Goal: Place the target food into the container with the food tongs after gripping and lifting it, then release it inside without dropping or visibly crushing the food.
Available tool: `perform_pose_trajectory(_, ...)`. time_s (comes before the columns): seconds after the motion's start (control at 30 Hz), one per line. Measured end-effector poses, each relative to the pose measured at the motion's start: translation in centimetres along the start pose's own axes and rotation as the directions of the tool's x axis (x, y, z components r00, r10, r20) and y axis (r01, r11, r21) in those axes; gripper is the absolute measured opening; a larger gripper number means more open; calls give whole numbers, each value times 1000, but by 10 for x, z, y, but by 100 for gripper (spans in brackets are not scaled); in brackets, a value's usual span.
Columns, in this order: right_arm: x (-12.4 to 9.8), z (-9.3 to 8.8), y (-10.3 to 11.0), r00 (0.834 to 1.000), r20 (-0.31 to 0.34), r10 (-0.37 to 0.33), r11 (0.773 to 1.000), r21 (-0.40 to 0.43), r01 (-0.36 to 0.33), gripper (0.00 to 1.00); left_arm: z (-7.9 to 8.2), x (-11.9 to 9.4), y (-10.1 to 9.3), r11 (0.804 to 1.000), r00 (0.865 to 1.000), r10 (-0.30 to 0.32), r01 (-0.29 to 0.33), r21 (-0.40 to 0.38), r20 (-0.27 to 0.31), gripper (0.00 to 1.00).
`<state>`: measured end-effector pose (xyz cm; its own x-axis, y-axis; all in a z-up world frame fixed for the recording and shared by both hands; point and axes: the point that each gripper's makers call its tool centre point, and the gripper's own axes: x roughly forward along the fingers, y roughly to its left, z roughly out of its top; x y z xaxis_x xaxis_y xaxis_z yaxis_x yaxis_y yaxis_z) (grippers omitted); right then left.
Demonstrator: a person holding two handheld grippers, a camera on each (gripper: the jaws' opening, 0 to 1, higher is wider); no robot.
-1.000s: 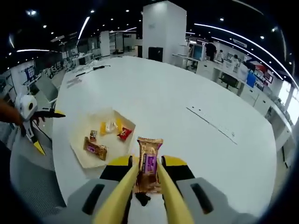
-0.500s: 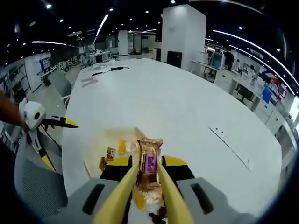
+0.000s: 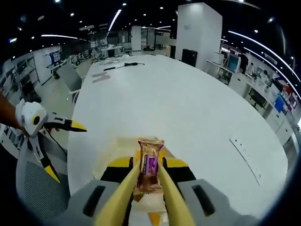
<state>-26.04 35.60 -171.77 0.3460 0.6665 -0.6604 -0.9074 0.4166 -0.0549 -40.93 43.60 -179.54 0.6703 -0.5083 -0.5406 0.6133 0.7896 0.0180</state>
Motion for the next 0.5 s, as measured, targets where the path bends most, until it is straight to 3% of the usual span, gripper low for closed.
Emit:
perform_pose_trajectory(0.27, 0, 4, -3, 1000, 20, -14, 1000, -22, 15, 25, -2, 0, -1, 1000, 1000, -6, 7, 10, -13, 99)
perform_pose_trajectory(0.33, -2, 5, -3, 1000, 27, -6, 1000, 17, 5, 26, -3, 0, 0, 1000, 1000, -4, 4, 12, -11, 99)
perform_pose_trajectory(0.5, -6, 4, -7, 999, 26, -18, 1000, 10, 18, 25, -4, 0, 2, 1000, 1000, -2, 3, 10, -11, 99)
